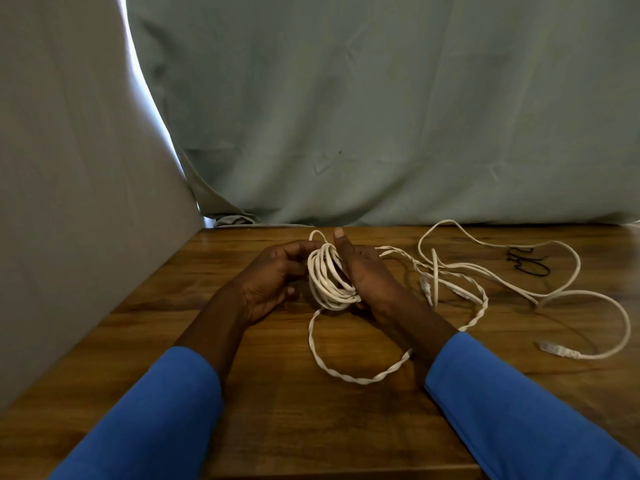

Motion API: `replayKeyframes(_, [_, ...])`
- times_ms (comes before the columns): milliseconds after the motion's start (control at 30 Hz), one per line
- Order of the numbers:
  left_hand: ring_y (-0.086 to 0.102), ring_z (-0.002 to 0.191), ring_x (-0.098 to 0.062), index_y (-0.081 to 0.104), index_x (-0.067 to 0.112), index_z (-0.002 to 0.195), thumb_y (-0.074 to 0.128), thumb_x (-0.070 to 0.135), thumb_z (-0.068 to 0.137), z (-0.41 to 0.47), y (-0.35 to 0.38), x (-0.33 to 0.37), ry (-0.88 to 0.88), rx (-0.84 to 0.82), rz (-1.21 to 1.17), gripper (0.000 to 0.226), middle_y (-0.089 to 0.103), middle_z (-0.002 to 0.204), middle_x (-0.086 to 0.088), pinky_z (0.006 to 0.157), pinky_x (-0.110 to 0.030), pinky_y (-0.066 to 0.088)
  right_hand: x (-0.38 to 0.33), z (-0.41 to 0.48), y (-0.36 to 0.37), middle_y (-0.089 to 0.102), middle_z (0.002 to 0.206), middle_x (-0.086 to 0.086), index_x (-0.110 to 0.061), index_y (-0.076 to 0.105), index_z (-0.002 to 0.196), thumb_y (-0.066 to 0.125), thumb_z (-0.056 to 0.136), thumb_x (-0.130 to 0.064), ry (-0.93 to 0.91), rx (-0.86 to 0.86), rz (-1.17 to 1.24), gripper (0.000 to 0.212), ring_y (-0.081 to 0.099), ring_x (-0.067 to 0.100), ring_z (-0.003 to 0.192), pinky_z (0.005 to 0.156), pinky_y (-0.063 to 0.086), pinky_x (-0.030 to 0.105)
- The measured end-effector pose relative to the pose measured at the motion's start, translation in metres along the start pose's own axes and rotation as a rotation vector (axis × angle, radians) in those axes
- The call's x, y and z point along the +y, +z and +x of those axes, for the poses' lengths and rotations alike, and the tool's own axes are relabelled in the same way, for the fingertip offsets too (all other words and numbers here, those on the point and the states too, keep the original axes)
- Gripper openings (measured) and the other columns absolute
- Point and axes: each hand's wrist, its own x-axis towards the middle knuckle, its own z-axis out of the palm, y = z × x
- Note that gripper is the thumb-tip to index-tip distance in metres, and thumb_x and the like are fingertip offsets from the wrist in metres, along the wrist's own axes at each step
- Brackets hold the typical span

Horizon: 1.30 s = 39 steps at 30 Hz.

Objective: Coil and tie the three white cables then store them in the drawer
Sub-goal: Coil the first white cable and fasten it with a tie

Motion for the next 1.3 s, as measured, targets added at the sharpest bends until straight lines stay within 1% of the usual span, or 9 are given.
replayKeyframes(100, [0.059, 0.077, -0.023, 0.074, 0.012, 0.12, 0.072, 0.006, 0.085, 0.0, 0.001, -0.004, 0.045, -0.002, 0.048, 0.036, 0.071, 0.103, -0.014, 0.064, -0.033, 0.044, 0.0, 0.0, 0.002, 0.068, 0.084, 0.021, -0.006, 0.076, 0.091, 0.058, 0.072, -0.089, 0.021, -0.01, 0.078, 0.088, 0.06, 0.04, 0.078, 0.074, 0.043, 0.05])
replayKeyframes(233, [0.068, 0.098, -0.036, 0.075, 0.006, 0.113, 0.079, 0.014, 0.079, 0.0, 0.006, -0.004, 0.125, 0.094, 0.082, 0.035, 0.075, 0.111, -0.02, 0.094, -0.057, 0.053, 0.004, 0.004, -0.002, 0.06, 0.071, 0.016, -0.016, 0.08, 0.088, 0.062, 0.072, -0.089, 0.032, -0.041, 0.16, 0.077, 0.052, 0.029, 0.061, 0.058, 0.035, 0.032])
replayKeyframes(333, [0.067, 0.082, -0.03, 0.076, 0.007, 0.105, 0.073, 0.009, 0.091, 0.001, 0.01, -0.003, 0.142, 0.154, 0.156, 0.015, 0.077, 0.096, -0.013, 0.074, -0.041, 0.056, 0.004, 0.007, -0.007, 0.061, 0.062, 0.004, -0.018, 0.08, 0.084, 0.054, 0.09, -0.076, 0.036, -0.069, 0.201, 0.064, 0.049, 0.021, 0.05, 0.05, 0.032, 0.026])
replayKeyframes(467, [0.064, 0.077, -0.02, 0.074, 0.013, 0.087, 0.07, 0.003, 0.09, 0.007, 0.011, -0.001, 0.205, 0.526, 0.169, 0.011, 0.074, 0.085, -0.006, 0.068, -0.031, 0.049, 0.001, 0.002, -0.01, 0.055, 0.051, -0.002, -0.02, 0.074, 0.068, 0.044, 0.103, -0.06, 0.015, -0.112, 0.228, 0.061, 0.044, 0.01, 0.037, 0.039, 0.029, 0.02])
replayKeyframes(600, [0.062, 0.077, -0.021, 0.072, 0.019, 0.089, 0.072, 0.011, 0.09, 0.016, -0.014, 0.0, 0.341, 0.901, 0.088, 0.007, 0.072, 0.087, -0.007, 0.079, -0.054, 0.058, 0.001, 0.0, -0.008, 0.057, 0.056, 0.002, -0.019, 0.068, 0.072, 0.051, 0.097, -0.066, 0.028, -0.159, 0.118, 0.055, 0.049, 0.019, 0.044, 0.044, 0.035, 0.026])
replayKeyframes(800, [0.066, 0.085, -0.006, 0.07, 0.018, 0.098, 0.073, 0.014, 0.094, 0.001, 0.001, 0.015, 0.714, 0.714, 0.49, 0.007, 0.07, 0.09, 0.01, 0.074, -0.019, 0.056, 0.005, 0.001, 0.003, 0.077, 0.109, 0.002, -0.023, 0.068, 0.121, 0.053, 0.059, -0.101, 0.063, -0.088, -0.128, 0.101, 0.072, 0.017, 0.102, 0.099, 0.053, 0.042])
replayKeyframes(900, [0.066, 0.082, -0.008, 0.071, 0.017, 0.099, 0.072, 0.014, 0.095, 0.003, -0.001, 0.015, 0.717, 0.647, 0.552, 0.005, 0.069, 0.089, 0.01, 0.069, -0.024, 0.057, -0.001, -0.006, 0.002, 0.076, 0.091, 0.019, -0.006, 0.074, 0.104, 0.049, 0.096, -0.068, -0.037, -0.057, -0.156, 0.067, 0.069, 0.017, 0.079, 0.075, 0.052, 0.03])
replayKeyframes(1033, [0.063, 0.078, -0.004, 0.068, 0.025, 0.092, 0.072, 0.014, 0.094, 0.004, -0.005, 0.006, 0.649, 0.726, 0.664, 0.012, 0.066, 0.082, 0.013, 0.068, -0.02, 0.05, -0.001, -0.01, 0.004, 0.062, 0.056, 0.0, -0.016, 0.063, 0.067, 0.042, 0.104, -0.057, -0.126, -0.06, -0.143, 0.059, 0.056, 0.007, 0.05, 0.054, 0.046, 0.02])
replayKeyframes(1300, [0.06, 0.088, 0.005, 0.067, 0.024, 0.098, 0.067, 0.018, 0.098, 0.003, -0.014, -0.001, 0.635, 0.753, 0.69, 0.006, 0.063, 0.089, 0.019, 0.07, -0.01, 0.043, -0.005, -0.004, 0.005, 0.073, 0.071, 0.005, -0.004, 0.074, 0.09, 0.044, 0.105, -0.055, -0.025, 0.033, 0.074, 0.061, 0.069, 0.02, 0.067, 0.076, 0.056, 0.036])
